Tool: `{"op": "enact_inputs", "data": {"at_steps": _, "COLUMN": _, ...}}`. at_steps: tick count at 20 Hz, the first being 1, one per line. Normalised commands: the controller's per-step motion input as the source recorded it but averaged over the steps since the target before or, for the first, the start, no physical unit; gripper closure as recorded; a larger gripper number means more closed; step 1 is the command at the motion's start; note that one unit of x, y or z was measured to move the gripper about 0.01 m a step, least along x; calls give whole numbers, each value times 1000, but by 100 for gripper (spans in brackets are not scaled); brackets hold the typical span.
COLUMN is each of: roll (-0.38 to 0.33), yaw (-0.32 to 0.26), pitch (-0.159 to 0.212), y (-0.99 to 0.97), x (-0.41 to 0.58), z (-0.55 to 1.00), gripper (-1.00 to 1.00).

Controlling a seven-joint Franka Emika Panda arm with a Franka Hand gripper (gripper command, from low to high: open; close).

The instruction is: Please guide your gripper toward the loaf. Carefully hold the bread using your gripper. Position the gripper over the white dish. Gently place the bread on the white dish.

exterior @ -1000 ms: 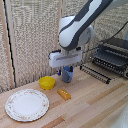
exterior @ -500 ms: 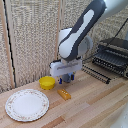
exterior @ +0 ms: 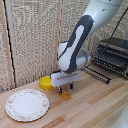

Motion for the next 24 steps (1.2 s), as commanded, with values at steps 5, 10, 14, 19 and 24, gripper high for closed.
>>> {"op": "enact_inputs", "data": {"at_steps": 5, "roll": -66, "yaw": 42, "pitch": -24, "y": 87, "x": 125, "z": -249, "gripper": -100}}
{"op": "enact_inputs", "data": {"at_steps": 10, "roll": -64, "yaw": 79, "pitch": -22, "y": 150, "x": 79, "z": -85, "gripper": -100}}
{"op": "enact_inputs", "data": {"at_steps": 14, "roll": -68, "yaw": 101, "pitch": 0, "y": 180, "x": 0, "z": -55, "gripper": 100}}
{"op": "enact_inputs", "data": {"at_steps": 19, "roll": -55, "yaw": 68, "pitch": 0, "y": 166, "x": -11, "z": -9, "gripper": 100}}
{"op": "enact_inputs", "data": {"at_steps": 24, "roll": -3, "yaw": 8, "pitch": 0, "y": 95, "x": -81, "z": 149, "gripper": 100}}
